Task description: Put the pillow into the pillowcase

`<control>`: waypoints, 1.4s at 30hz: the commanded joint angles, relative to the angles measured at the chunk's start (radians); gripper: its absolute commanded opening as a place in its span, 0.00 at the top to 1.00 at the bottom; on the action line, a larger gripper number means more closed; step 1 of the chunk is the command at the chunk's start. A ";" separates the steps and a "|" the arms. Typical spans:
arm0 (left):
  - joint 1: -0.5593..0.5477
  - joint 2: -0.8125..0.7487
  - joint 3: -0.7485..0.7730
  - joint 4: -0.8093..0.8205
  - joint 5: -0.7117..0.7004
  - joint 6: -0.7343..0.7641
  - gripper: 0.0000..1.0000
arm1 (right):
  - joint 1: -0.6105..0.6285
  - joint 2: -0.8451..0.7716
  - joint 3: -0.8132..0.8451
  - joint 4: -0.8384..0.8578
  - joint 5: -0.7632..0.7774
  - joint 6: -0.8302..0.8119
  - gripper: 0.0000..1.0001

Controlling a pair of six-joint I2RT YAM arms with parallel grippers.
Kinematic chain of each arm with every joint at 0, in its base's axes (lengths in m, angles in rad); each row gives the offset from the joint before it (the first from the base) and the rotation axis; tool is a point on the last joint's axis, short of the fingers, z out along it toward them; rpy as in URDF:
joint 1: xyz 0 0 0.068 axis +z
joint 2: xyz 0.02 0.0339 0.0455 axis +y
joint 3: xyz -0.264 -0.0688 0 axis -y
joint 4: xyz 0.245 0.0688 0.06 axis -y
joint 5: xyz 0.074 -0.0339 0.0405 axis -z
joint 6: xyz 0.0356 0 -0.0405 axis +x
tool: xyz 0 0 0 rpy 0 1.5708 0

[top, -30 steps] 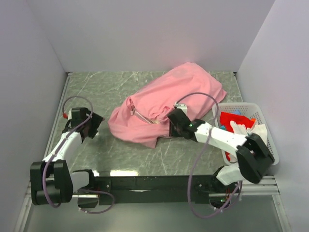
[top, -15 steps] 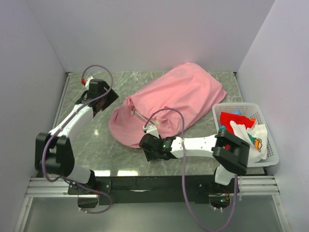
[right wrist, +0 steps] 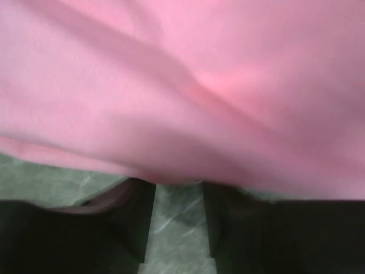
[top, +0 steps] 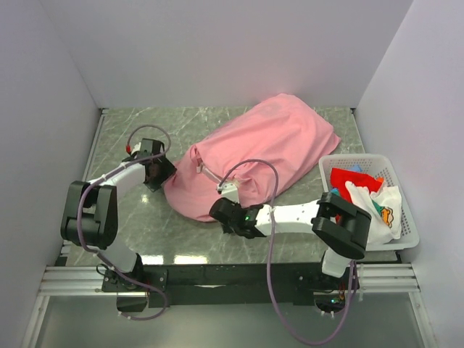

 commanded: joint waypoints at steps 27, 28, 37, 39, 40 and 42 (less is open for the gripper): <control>0.198 -0.099 0.144 -0.028 0.018 -0.025 0.22 | 0.235 -0.220 -0.234 0.082 -0.527 0.168 0.69; 0.198 -0.106 0.129 -0.025 0.021 -0.023 0.21 | 0.238 -0.249 -0.201 0.009 -0.508 0.158 0.65; 0.172 -0.041 0.009 0.151 0.222 -0.060 0.44 | 0.035 -0.394 0.124 -0.256 -0.335 -0.112 0.43; 0.155 -0.021 0.003 0.164 0.221 -0.072 0.44 | -0.101 -0.318 0.212 -0.237 -0.360 -0.209 0.43; 0.135 -0.014 0.003 0.170 0.221 -0.083 0.43 | -0.134 -0.221 0.335 -0.248 -0.380 -0.233 0.44; 0.126 0.020 0.006 0.191 0.234 -0.091 0.43 | -0.207 -0.058 0.462 -0.247 -0.397 -0.301 0.45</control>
